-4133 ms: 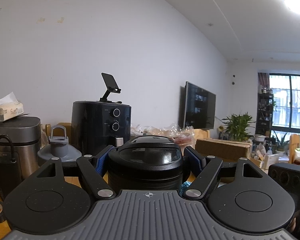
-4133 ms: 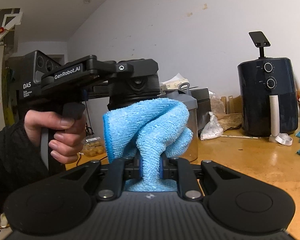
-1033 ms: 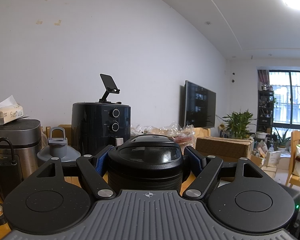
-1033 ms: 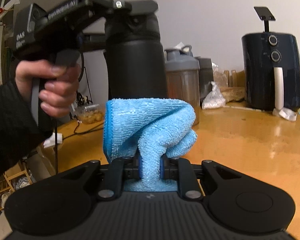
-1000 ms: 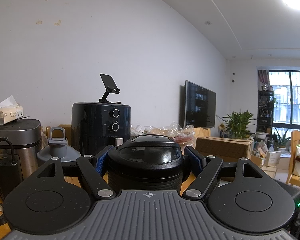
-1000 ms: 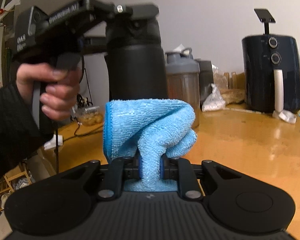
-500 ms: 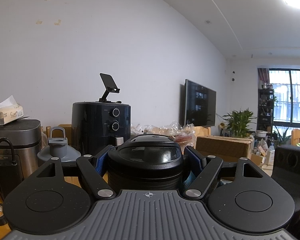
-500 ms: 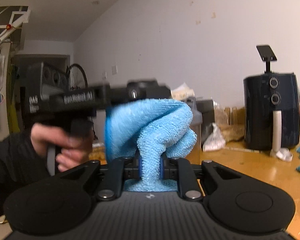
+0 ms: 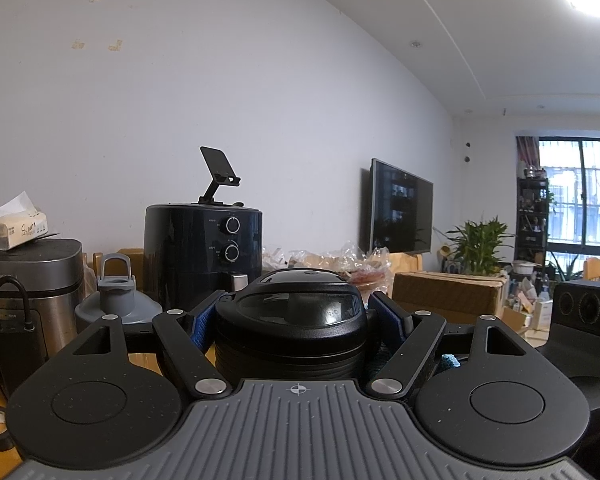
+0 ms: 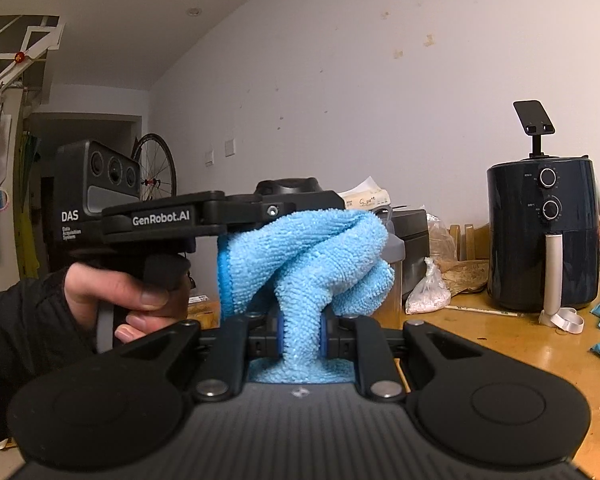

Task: Clean container

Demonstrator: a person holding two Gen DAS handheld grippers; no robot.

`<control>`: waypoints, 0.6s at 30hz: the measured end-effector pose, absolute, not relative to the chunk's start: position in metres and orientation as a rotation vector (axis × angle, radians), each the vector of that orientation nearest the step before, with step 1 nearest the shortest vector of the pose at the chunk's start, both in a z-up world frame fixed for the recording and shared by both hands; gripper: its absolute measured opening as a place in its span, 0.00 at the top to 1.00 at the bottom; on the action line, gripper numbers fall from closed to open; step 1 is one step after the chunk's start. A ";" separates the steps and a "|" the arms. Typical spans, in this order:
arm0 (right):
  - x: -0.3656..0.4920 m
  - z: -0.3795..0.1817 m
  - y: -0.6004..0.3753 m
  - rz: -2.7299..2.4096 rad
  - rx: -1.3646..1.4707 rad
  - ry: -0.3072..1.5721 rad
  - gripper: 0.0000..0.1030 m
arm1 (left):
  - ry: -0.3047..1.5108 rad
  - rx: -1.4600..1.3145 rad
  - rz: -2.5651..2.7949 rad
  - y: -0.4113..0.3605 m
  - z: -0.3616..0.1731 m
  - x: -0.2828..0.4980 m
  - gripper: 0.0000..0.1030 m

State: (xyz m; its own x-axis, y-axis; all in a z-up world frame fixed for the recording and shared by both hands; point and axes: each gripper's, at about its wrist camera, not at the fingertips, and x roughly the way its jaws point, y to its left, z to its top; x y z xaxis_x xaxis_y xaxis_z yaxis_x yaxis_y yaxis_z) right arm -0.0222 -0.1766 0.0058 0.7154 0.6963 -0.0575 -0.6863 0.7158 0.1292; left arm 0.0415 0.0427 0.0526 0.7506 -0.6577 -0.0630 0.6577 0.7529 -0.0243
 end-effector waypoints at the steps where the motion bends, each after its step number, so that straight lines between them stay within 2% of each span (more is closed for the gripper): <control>1: -0.022 0.005 -0.177 0.768 0.101 0.105 0.90 | 0.069 -0.001 -0.718 0.043 0.053 0.041 0.26; 18: -0.050 -0.004 -0.203 0.741 0.111 0.105 0.90 | 0.082 0.041 -0.696 0.037 0.047 0.038 0.25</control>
State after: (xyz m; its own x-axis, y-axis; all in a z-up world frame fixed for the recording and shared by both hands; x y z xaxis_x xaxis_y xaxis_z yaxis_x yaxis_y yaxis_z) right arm -0.0504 -0.2027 -0.0042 0.7329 0.6780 -0.0559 -0.6669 0.7322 0.1383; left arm 0.0379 0.0368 0.0472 0.7644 -0.6385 -0.0892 0.6417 0.7669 0.0098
